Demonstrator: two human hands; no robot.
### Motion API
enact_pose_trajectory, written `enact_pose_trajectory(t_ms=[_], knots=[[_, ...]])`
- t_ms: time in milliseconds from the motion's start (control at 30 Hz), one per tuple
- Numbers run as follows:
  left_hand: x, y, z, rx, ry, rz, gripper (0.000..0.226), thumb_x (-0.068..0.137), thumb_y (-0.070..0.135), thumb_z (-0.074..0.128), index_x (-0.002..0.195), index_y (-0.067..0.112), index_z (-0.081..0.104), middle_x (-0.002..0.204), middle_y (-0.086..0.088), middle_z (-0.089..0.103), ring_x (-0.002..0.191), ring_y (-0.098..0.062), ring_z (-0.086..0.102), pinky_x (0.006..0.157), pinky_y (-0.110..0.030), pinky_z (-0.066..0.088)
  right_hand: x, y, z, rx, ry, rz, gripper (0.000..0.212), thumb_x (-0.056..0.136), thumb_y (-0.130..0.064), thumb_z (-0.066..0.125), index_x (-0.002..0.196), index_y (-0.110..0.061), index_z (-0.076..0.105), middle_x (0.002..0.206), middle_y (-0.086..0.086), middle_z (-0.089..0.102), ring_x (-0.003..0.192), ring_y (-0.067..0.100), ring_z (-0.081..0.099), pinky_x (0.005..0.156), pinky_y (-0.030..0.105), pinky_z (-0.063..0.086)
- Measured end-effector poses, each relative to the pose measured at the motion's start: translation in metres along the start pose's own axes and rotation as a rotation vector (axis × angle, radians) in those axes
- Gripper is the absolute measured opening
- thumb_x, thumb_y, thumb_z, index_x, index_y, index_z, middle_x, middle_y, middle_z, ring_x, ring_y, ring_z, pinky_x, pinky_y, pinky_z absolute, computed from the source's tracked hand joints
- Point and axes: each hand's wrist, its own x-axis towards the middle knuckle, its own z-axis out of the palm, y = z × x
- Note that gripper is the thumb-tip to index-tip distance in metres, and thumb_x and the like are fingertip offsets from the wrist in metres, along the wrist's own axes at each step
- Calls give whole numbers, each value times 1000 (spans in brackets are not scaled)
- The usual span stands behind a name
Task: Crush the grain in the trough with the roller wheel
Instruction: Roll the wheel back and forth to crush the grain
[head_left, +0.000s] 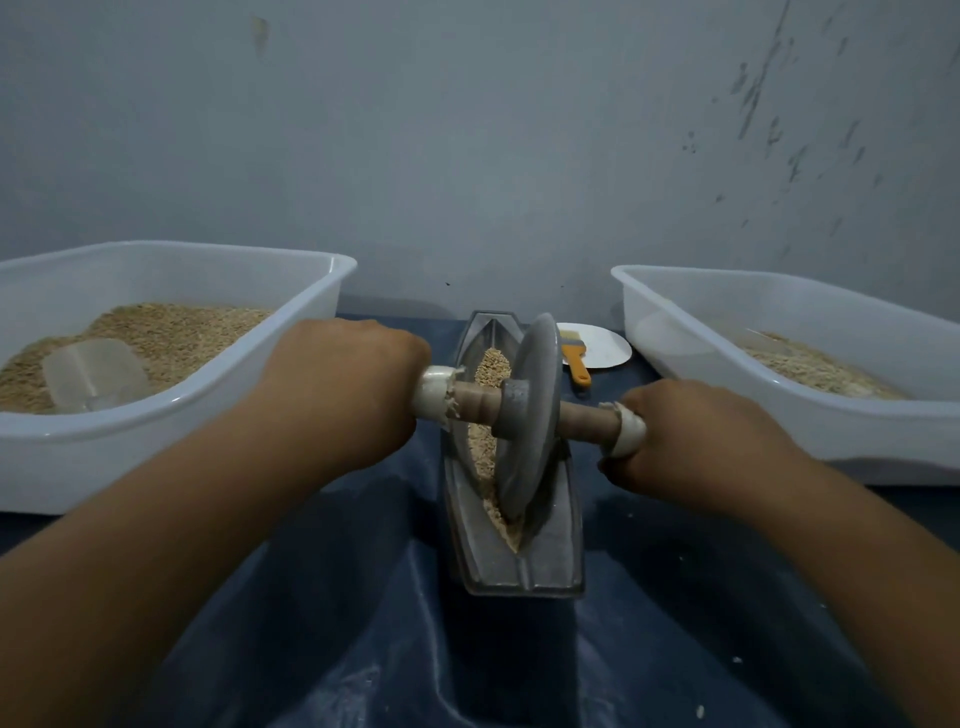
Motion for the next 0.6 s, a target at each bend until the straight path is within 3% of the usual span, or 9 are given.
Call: enact_pose_trajectory(t_ms=[200, 367, 500, 600], knots=[[20, 2, 12, -130, -167, -77, 22, 76, 29, 66, 69, 31, 45, 68, 8, 53, 61, -11, 49, 58, -26, 34, 36, -5, 3, -20, 11, 22, 18, 74, -37, 65, 68, -28, 51, 73, -9, 58, 70, 17, 56, 54, 26, 37], [4, -1, 10, -185, -212, -85, 26, 77, 28, 65, 66, 32, 42, 68, 10, 52, 60, -6, 46, 60, -27, 36, 27, -7, -4, -104, 122, -49, 19, 72, -38, 63, 65, -27, 50, 65, -7, 56, 60, 11, 52, 49, 24, 32], [-6, -11, -12, -244, -341, -20, 22, 73, 29, 69, 67, 34, 48, 67, 13, 55, 60, 1, 47, 54, -22, 33, 6, -9, -29, -50, -61, -102, 21, 69, -41, 70, 68, -28, 54, 66, -5, 63, 62, 13, 60, 54, 28, 47], [-12, -15, -21, -198, -310, -12, 18, 68, 36, 68, 69, 35, 50, 68, 12, 56, 60, 1, 48, 48, -19, 28, -3, -8, -36, 18, -157, -84, 22, 67, -44, 76, 67, -31, 58, 62, -8, 63, 60, 7, 60, 53, 27, 47]])
